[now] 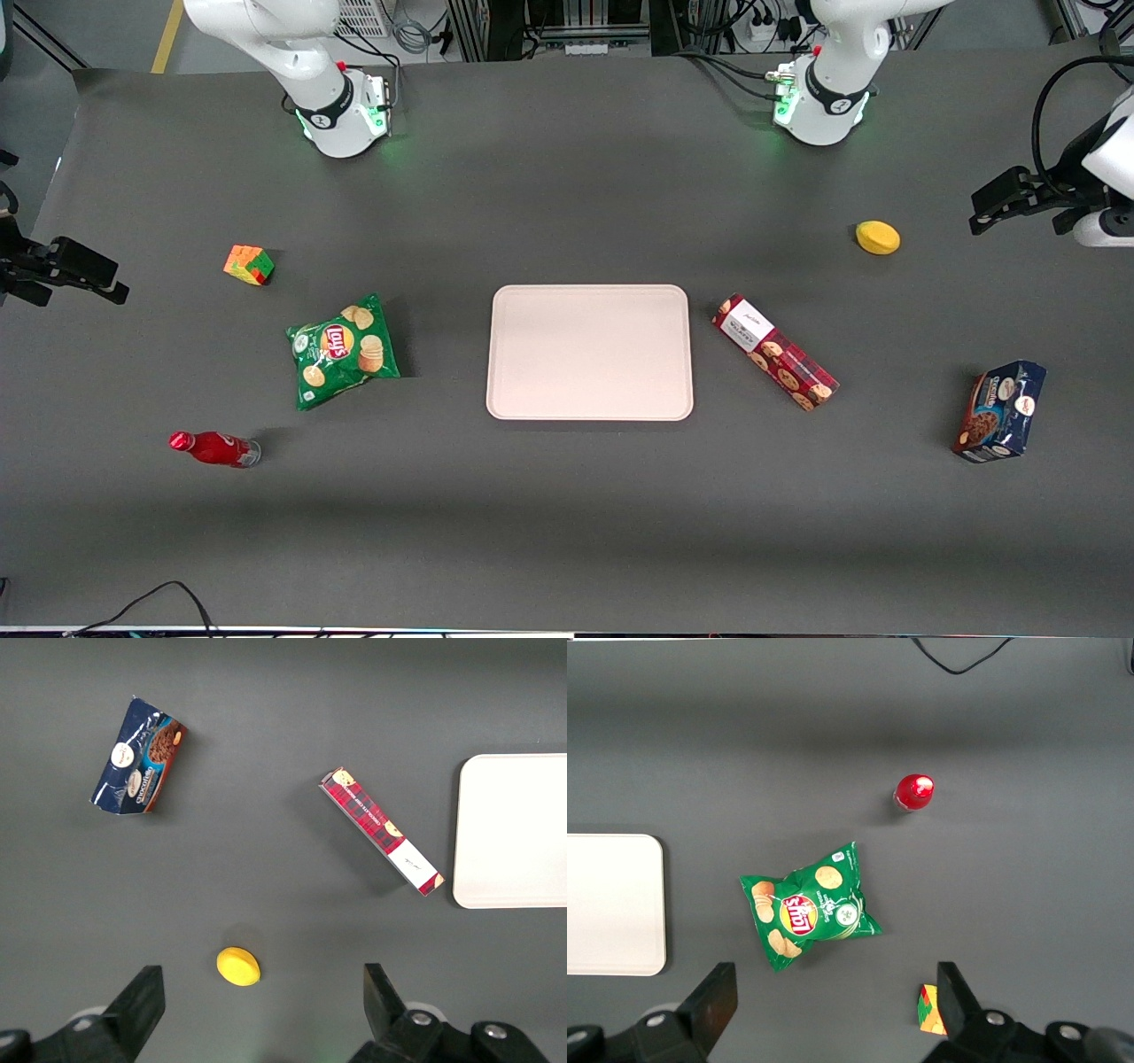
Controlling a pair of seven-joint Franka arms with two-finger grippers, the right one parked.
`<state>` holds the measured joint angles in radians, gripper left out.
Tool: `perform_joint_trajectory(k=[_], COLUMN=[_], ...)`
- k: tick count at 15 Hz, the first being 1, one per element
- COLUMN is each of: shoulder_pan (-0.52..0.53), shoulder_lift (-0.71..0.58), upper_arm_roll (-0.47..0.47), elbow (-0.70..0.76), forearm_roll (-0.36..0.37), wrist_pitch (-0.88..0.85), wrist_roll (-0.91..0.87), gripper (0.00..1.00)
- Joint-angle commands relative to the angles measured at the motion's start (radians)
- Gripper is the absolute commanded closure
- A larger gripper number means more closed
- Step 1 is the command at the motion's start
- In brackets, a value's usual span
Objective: Place red cookie box on tray
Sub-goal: 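Move the left gripper toward the red plaid shortbread box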
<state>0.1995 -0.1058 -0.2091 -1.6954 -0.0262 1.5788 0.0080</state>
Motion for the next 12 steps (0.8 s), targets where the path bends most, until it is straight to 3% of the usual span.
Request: perform_joint_trajectory(k=[1,7,10,12], shoulder_pan=[0.006,0.005,-0.006,-0.023], shoulder_lift=[-0.005,-0.003,0.026,0.067], upper_arm_roll=[-0.001,-0.001,-0.010,-0.010], elbow=[0.005,0.002,0.002,0.002], forearm_roll=[-0.012,-0.015,-0.029,-0.076], wrist_pitch=[-0.010,-0.005,0.007,0.029], wrist_roll=[-0.005,-0.084,-0.289,-0.464], gripper=[0.00,0.00,0.00,0.00])
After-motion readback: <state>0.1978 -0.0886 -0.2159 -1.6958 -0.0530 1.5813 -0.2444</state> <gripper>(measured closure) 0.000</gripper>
